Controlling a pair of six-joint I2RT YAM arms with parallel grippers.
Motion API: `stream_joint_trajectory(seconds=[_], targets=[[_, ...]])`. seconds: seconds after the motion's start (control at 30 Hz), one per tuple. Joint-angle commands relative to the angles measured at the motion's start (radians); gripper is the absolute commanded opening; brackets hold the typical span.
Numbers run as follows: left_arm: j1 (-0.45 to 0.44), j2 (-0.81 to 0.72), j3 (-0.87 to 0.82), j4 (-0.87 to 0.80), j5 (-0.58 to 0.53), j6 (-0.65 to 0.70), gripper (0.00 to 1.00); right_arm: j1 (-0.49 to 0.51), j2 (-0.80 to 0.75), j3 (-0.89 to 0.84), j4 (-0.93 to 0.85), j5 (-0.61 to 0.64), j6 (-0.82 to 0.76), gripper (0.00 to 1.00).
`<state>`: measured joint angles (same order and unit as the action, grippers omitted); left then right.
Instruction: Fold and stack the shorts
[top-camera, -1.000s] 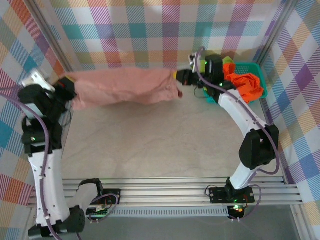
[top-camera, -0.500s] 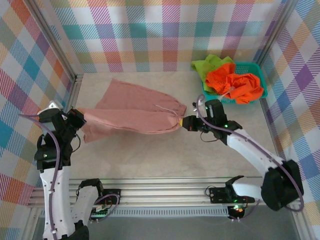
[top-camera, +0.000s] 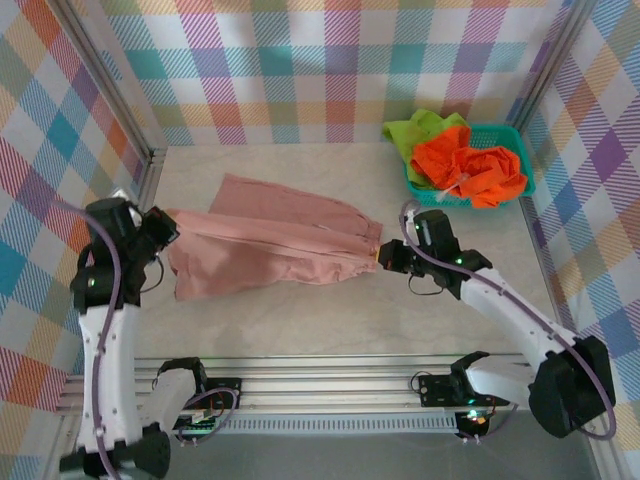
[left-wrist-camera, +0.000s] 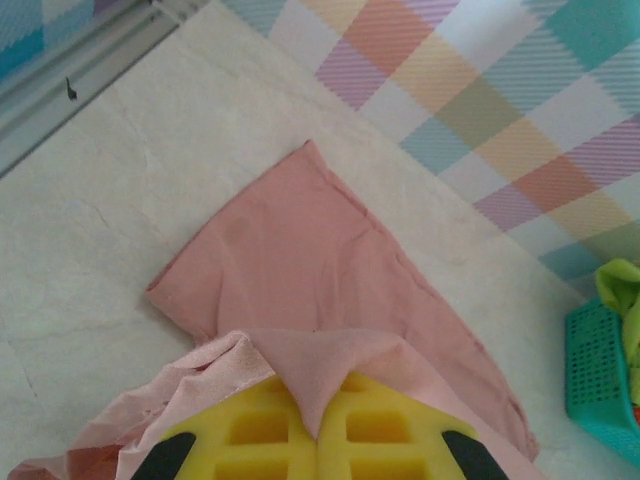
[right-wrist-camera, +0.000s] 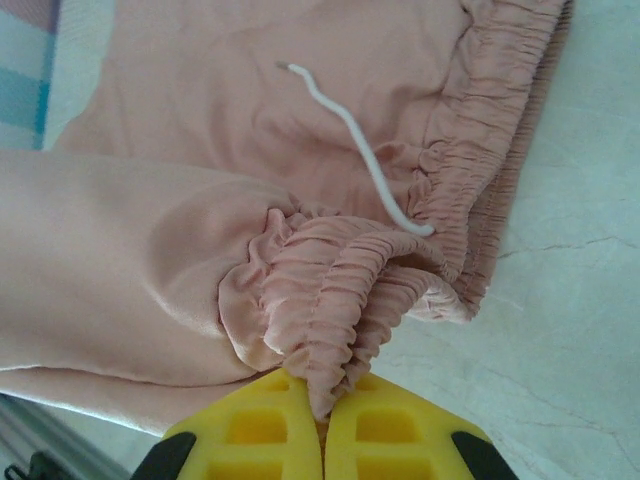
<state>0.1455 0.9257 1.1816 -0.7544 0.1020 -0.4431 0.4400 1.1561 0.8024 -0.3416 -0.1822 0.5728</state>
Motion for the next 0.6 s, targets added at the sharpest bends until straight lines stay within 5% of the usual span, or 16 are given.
stream_joint_trajectory(seconds=[0.0, 0.57], targets=[[-0.031, 0.113, 0.059, 0.114, -0.048, 0.023, 0.00, -0.005, 0.042, 0.071, -0.030, 0.087, 0.037, 0.00], [-0.072, 0.625, 0.368, 0.201, -0.061, 0.020, 0.00, -0.083, 0.301, 0.281, 0.004, 0.110, 0.122, 0.01]])
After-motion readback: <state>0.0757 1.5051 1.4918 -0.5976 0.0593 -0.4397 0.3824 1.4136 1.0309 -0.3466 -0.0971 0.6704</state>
